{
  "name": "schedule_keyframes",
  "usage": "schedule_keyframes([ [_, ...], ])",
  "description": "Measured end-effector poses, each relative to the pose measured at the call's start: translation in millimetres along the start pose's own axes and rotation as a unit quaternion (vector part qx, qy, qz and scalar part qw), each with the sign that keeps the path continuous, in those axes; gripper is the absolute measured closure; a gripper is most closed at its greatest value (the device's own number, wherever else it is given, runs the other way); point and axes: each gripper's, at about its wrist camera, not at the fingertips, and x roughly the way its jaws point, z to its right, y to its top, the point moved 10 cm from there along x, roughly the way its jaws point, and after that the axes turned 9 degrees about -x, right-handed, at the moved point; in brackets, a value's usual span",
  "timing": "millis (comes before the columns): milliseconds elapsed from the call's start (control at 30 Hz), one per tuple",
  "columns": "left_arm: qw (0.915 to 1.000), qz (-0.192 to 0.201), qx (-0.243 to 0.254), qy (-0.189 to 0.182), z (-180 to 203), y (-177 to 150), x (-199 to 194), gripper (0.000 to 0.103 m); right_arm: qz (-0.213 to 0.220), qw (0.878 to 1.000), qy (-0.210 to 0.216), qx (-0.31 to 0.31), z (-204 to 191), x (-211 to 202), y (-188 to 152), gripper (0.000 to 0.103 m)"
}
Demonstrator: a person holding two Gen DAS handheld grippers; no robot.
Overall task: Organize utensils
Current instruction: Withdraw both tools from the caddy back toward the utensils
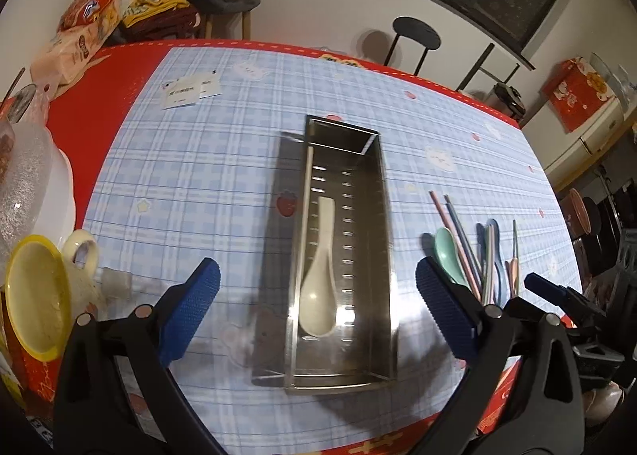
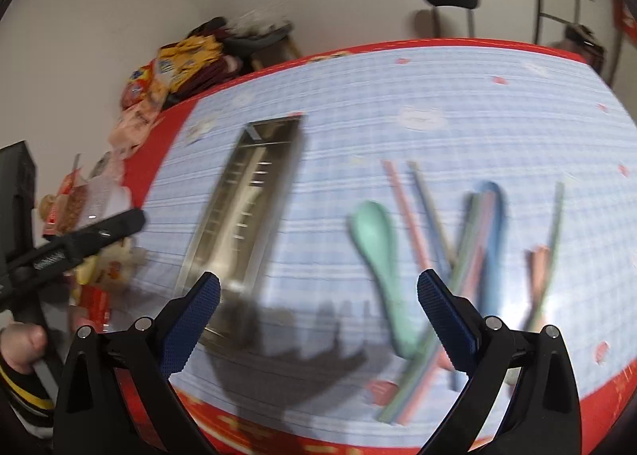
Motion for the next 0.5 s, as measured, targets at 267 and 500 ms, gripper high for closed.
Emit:
schedule_keyframes([
  [267, 0.9989, 0.0, 0.047, -0.003, 47.0, -36.5, 6.7, 0.006, -0.003, 0.998, -0.057, 0.03, 66.6, -23.3, -40.2, 0.006],
  [500, 0.9987, -0.008, 0.048, -0.011, 90.7, -68.8, 13.9, 0.006, 0.008, 0.998, -0.065, 0.023, 103.3, -37.5, -38.9, 0.006],
])
